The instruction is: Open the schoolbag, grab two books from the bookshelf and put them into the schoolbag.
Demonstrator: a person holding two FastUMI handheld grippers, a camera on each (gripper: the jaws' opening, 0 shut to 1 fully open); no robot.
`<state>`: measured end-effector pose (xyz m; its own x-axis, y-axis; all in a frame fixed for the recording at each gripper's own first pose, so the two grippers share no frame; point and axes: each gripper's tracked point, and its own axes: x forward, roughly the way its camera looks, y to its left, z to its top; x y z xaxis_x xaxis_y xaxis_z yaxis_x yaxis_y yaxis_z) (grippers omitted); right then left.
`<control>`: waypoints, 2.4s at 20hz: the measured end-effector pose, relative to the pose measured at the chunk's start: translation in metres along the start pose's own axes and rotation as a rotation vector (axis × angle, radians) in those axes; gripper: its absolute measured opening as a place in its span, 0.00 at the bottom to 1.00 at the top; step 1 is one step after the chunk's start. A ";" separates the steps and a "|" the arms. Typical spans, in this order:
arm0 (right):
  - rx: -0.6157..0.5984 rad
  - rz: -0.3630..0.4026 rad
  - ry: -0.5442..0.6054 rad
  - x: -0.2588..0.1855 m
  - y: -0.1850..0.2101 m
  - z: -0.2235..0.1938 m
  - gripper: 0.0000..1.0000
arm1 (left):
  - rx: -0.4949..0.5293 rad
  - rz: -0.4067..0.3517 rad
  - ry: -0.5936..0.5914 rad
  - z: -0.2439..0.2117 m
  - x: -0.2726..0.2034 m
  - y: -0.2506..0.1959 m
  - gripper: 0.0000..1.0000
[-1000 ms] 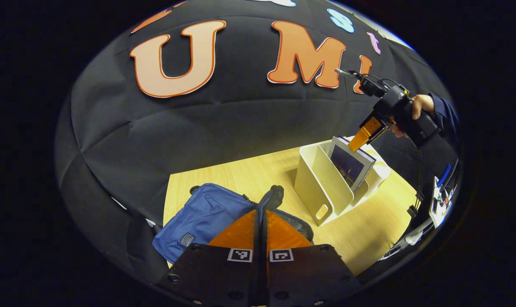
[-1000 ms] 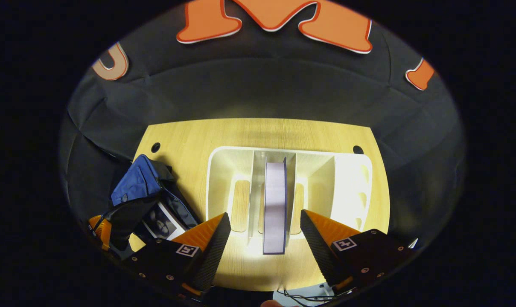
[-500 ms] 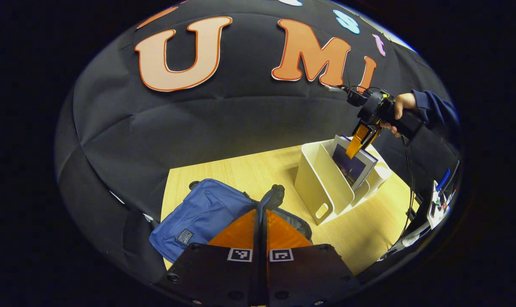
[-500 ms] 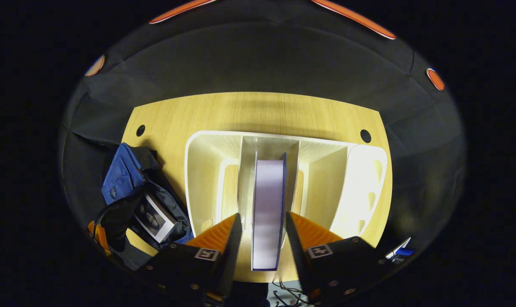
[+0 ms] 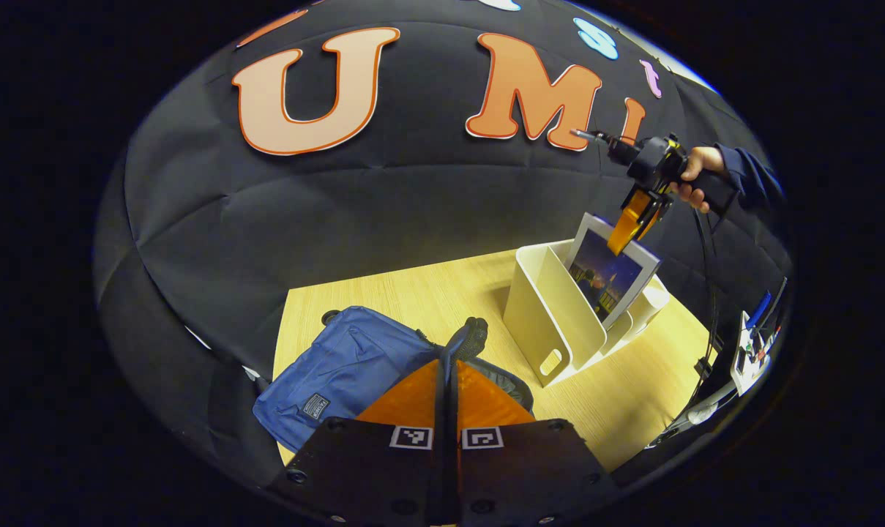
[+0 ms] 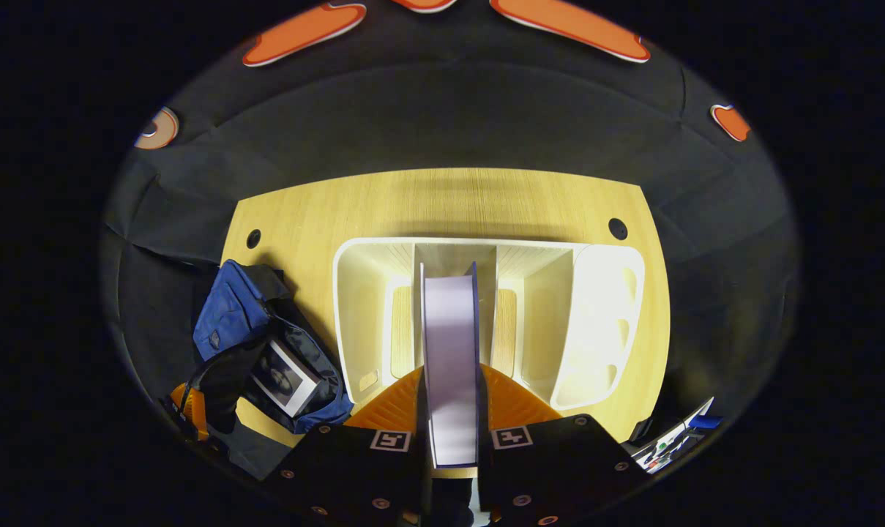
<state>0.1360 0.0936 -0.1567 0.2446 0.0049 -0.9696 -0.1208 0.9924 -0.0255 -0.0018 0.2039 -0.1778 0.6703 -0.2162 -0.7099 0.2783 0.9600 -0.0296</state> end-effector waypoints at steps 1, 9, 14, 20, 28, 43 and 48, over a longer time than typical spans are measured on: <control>-0.004 -0.001 -0.016 -0.012 -0.004 0.001 0.25 | 0.001 -0.002 0.000 0.000 0.000 0.000 0.00; 0.016 0.032 -0.096 -0.090 -0.012 -0.012 0.25 | 0.013 -0.014 -0.005 0.001 0.000 -0.002 0.00; 0.049 0.112 -0.177 -0.126 -0.007 -0.030 0.25 | 0.024 -0.013 0.002 0.001 0.001 -0.001 0.00; 0.216 0.349 -0.213 -0.125 0.018 -0.062 0.25 | 0.051 -0.005 0.009 0.004 0.003 -0.002 0.00; 0.494 0.588 -0.196 -0.095 0.037 -0.099 0.23 | 0.076 -0.004 0.022 0.004 0.004 -0.007 0.00; 0.667 0.817 -0.070 -0.016 0.148 -0.164 0.22 | 0.089 0.012 0.016 0.008 -0.001 -0.011 0.00; 0.667 0.806 -0.048 0.005 0.195 -0.161 0.22 | 0.094 0.007 0.005 0.010 -0.004 -0.016 0.00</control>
<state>-0.0415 0.2673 -0.2061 0.3674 0.6857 -0.6284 0.2867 0.5593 0.7778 -0.0017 0.1876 -0.1675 0.6691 -0.2089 -0.7132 0.3372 0.9406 0.0409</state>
